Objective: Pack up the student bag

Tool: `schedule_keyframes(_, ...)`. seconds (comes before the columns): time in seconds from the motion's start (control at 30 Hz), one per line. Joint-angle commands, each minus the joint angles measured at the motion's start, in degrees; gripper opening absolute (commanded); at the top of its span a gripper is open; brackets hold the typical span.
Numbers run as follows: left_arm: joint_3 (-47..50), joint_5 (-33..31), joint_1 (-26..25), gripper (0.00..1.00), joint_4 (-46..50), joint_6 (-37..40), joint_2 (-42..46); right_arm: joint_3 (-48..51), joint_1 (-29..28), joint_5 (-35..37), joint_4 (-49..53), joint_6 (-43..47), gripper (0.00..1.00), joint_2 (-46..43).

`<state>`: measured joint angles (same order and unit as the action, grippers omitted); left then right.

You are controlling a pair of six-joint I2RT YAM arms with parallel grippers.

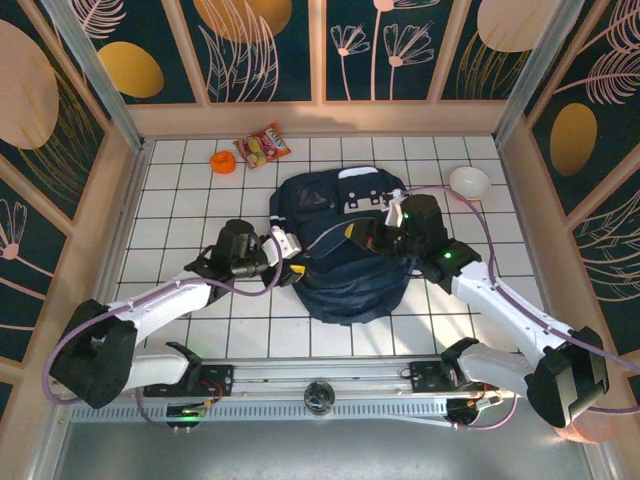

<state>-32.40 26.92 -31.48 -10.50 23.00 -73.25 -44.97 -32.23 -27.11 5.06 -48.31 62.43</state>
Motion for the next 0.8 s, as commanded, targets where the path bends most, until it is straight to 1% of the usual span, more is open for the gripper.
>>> schedule_keyframes(0.0,-1.2,2.0,0.2,0.6,-1.8,2.8,-1.9,-3.1,-0.1,-4.5,-3.8,0.9,0.0,-0.4)
schedule_keyframes(0.1,-2.0,1.7,0.2,0.5,-2.4,3.2,-3.6,-3.1,-0.1,-4.9,-3.8,0.8,0.0,-0.4)
schedule_keyframes(0.2,-2.1,1.6,0.2,0.44,-3.6,3.1,-4.2,-3.3,-0.2,-5.0,-3.4,0.8,0.0,-0.5)
schedule_keyframes(0.33,-2.2,0.9,0.2,0.32,-5.3,2.5,-4.4,-3.6,-0.1,-5.0,-2.9,1.0,0.0,-0.7)
schedule_keyframes(0.47,-2.5,0.5,0.2,0.23,-5.9,2.4,-4.3,-3.8,-0.1,-5.2,-2.5,1.2,0.0,-0.7)
schedule_keyframes(0.57,-2.6,-2.8,0.2,0.17,-6.1,2.2,-4.5,-4.0,-0.1,-5.5,-2.0,1.3,0.0,-0.7)
schedule_keyframes(0.63,-2.8,-5.8,0.2,0.15,-6.0,2.2,-5.1,-4.2,-0.1,-5.8,-1.7,1.3,0.0,-0.9)
schedule_keyframes(0.77,-4.3,-9.4,0.4,0.11,-5.3,2.2,-7.3,-4.4,-0.1,-6.4,-1.6,1.3,0.0,-1.3)
